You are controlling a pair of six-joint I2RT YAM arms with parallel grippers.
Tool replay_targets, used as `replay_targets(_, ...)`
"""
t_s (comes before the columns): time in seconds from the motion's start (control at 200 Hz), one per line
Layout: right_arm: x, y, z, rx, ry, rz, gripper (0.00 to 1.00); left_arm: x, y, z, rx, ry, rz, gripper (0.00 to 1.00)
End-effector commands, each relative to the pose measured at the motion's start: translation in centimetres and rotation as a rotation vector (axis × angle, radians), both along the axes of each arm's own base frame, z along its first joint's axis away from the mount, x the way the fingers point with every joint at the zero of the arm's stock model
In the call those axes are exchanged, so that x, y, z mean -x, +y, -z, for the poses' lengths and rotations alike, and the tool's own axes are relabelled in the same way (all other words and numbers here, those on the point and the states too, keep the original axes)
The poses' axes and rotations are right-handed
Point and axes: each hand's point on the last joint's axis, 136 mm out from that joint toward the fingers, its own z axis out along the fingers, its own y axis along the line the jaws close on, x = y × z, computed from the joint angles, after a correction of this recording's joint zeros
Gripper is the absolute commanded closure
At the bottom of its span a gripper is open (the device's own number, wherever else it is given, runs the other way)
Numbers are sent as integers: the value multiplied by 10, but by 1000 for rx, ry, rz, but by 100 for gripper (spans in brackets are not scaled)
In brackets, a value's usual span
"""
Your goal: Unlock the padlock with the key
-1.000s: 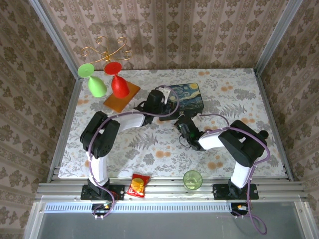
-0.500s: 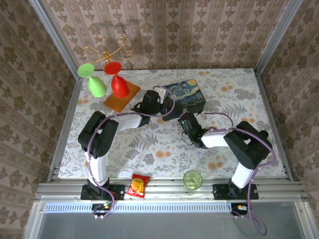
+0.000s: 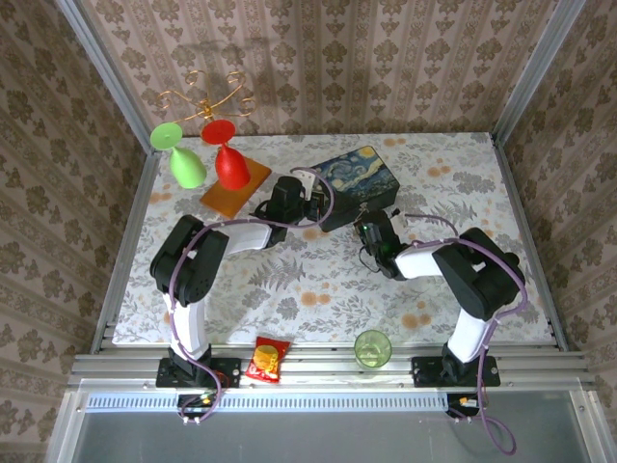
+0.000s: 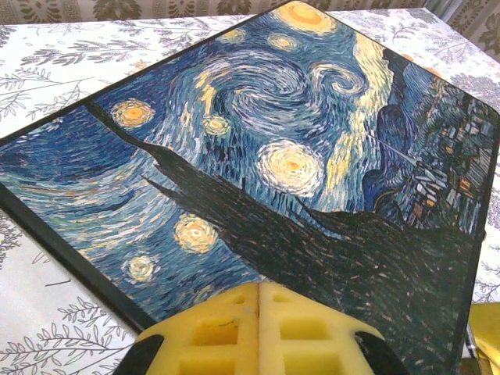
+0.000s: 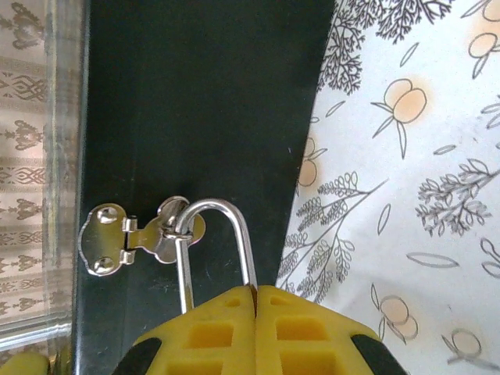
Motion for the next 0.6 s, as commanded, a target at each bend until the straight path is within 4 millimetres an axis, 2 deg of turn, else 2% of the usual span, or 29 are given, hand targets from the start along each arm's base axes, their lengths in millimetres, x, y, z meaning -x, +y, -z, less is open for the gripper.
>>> replay_targets(0.0, 17, -33, 33, 45, 87, 132, 100, 43, 59, 122, -260, 344, -86, 100)
replay_targets(0.08, 21, -40, 43, -8, 133, 185, 100, 44, 60, 123, -263, 346, -87, 100)
replay_targets(0.17, 21, -37, 46, -16, 158, 181, 100, 44, 60, 124, -258, 344, -89, 100)
replay_targets(0.28, 21, -37, 42, -7, 175, 180, 100, 44, 58, 125, -258, 348, -85, 100)
replay_targets(0.42, 20, -58, 26, 49, 142, 203, 100, 45, 60, 127, -261, 350, -91, 100)
replay_targets(0.53, 6, -46, 26, 45, 134, 50, 100, 47, 58, 126, -235, 354, -87, 100)
replay_targets(0.595, -2, -40, 18, 82, 52, -95, 100, 46, 54, 120, -225, 348, -80, 100)
